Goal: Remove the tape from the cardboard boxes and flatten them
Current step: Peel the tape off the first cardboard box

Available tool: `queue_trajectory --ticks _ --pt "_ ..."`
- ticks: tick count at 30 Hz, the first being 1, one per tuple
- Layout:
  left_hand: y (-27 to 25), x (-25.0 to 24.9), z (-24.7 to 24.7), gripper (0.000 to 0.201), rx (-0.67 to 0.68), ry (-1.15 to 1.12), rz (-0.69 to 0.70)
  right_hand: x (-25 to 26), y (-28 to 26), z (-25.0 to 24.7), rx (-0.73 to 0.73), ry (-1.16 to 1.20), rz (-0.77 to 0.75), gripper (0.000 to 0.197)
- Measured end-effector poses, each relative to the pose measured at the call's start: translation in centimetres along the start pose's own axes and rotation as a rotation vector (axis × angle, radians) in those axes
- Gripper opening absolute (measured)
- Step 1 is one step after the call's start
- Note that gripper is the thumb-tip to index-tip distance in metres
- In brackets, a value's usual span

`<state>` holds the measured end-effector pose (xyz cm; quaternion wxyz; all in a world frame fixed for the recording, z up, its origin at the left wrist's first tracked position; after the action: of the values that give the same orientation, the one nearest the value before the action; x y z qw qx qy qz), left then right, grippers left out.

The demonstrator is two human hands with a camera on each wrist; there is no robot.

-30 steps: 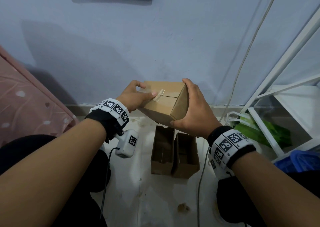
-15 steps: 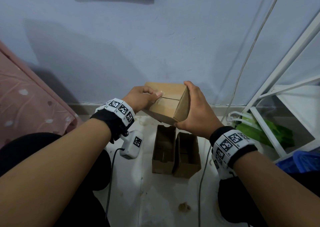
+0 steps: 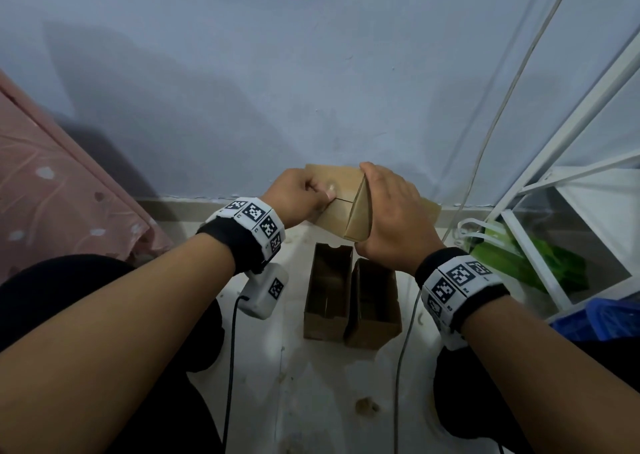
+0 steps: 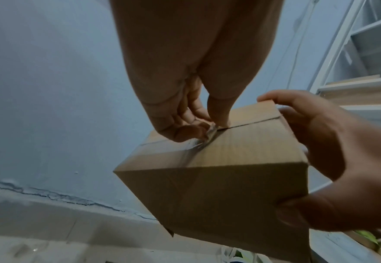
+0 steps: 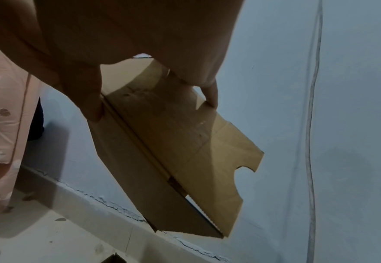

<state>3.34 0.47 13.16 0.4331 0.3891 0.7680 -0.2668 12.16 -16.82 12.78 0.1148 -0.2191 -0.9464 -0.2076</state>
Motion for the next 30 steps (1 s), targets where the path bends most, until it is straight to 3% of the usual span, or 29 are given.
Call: queue_trajectory --ticks 7,9,12,16,21,25,27,30 --pt "-0.3 -0.1 0.3 0.017 0.051 -0.062 -0.050 -0.5 -0.3 0.6 0.026 -0.021 -0.005 0.115" --pt "-0.3 0.1 0.4 0.026 0.056 -0.065 -0.061 -0.6 -0.3 0.7 0.018 -0.021 -0.016 0.114" --pt "-0.2 0.3 0.2 0.014 0.032 -0.049 -0.055 -0.7 -0.3 0.8 0.018 0.002 -0.020 0.116" --pt "-0.1 0.6 -0.5 0.015 -0.029 -0.120 -0.102 -1.0 -0.4 0.8 0.000 0.051 0.012 0.119" --pt "-0.4 0.0 -0.3 0.033 -0.035 0.137 -0.041 -0.8 -0.3 1.1 0.000 0.044 0.005 0.119" --pt "-0.8 -0.8 0.5 0.023 0.077 0.227 -0.060 -0.8 -0.1 1.3 -0.014 0.014 0.006 0.115" --pt "-0.9 -1.0 1.1 0.019 0.138 0.148 -0.134 -0.8 -0.2 1.5 -0.005 -0.027 -0.006 0.114" --pt "-1.0 -0.9 2.4 0.032 0.200 -0.282 -0.264 -0.5 -0.2 1.8 0.015 -0.070 -0.020 0.116"
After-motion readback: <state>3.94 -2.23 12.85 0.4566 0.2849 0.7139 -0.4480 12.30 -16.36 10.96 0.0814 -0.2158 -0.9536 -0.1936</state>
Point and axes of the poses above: each hand's wrist, its own y-axis towards the middle knuckle, its own z-axis out of the palm, x = y × z, the point moved 2 cm from there along y, towards the middle knuckle, and after that the axes turned 3 degrees about y, right-handed, at the moved point
